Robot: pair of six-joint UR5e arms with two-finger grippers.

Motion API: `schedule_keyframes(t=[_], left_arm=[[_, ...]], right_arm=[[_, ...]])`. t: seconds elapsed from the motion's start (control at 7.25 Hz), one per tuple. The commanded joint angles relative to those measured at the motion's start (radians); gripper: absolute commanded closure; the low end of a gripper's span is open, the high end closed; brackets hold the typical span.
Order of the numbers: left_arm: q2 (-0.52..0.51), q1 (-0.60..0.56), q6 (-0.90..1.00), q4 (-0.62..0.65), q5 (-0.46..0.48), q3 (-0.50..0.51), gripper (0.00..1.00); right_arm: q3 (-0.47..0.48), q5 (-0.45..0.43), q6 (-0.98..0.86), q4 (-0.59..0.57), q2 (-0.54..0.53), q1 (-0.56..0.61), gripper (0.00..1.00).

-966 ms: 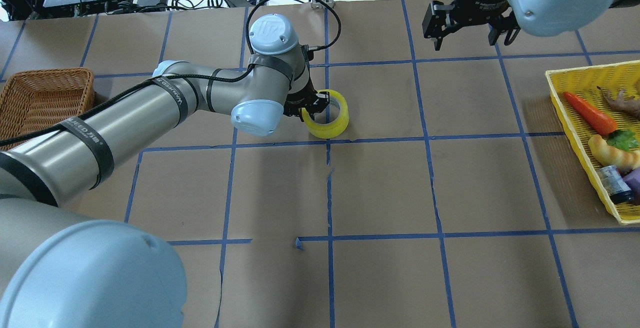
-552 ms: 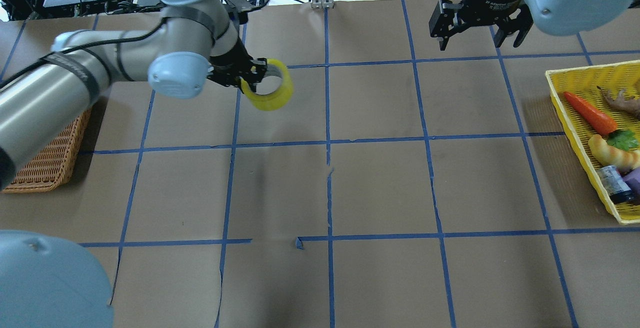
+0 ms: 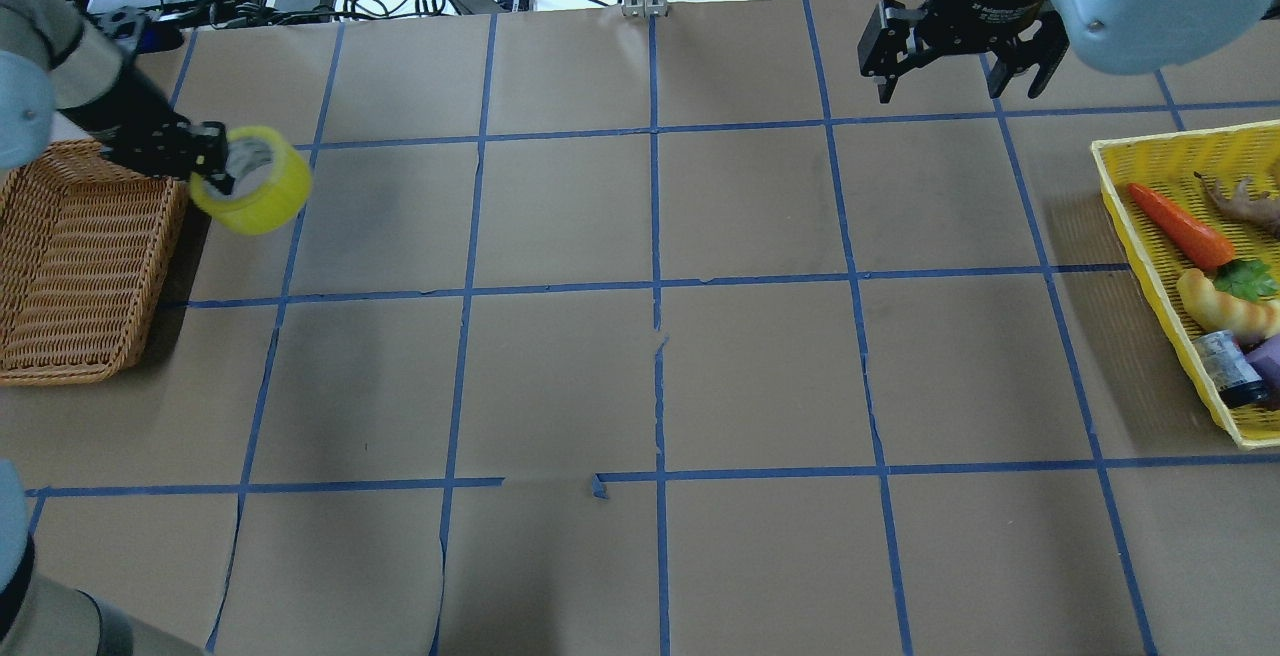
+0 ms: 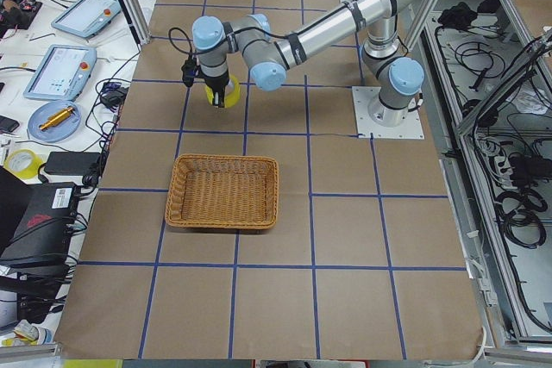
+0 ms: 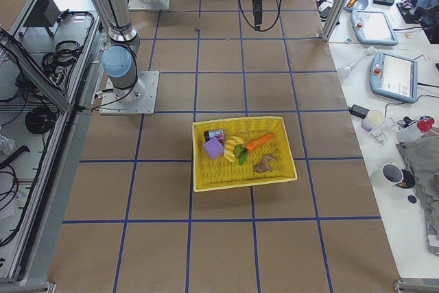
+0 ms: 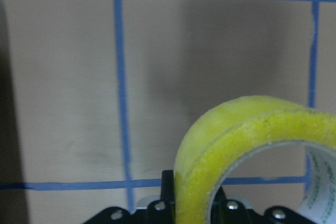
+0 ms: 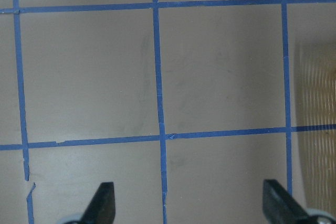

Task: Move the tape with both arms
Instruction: 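Carry the tape roll with the left gripper into the wicker basket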

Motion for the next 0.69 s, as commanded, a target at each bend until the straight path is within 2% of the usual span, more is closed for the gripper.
schedule_keyframes(t=[0.0,0.28,0.55], left_arm=[[-0.053,0.203,0.300,-0.005,0.041,0.091,0.98],[-0.123,0.242,0.385,0.045,0.042,0.137,0.98],[-0.188,0.279,0.417,0.082,0.033,0.134,0.98]], right_arm=[[0.006,-0.003,0.002,-0.006,-0.006,0.002,0.00],[0.006,-0.005,0.006,0.000,-0.008,0.004,0.00],[0.006,-0.005,0.011,0.002,-0.006,0.002,0.00]])
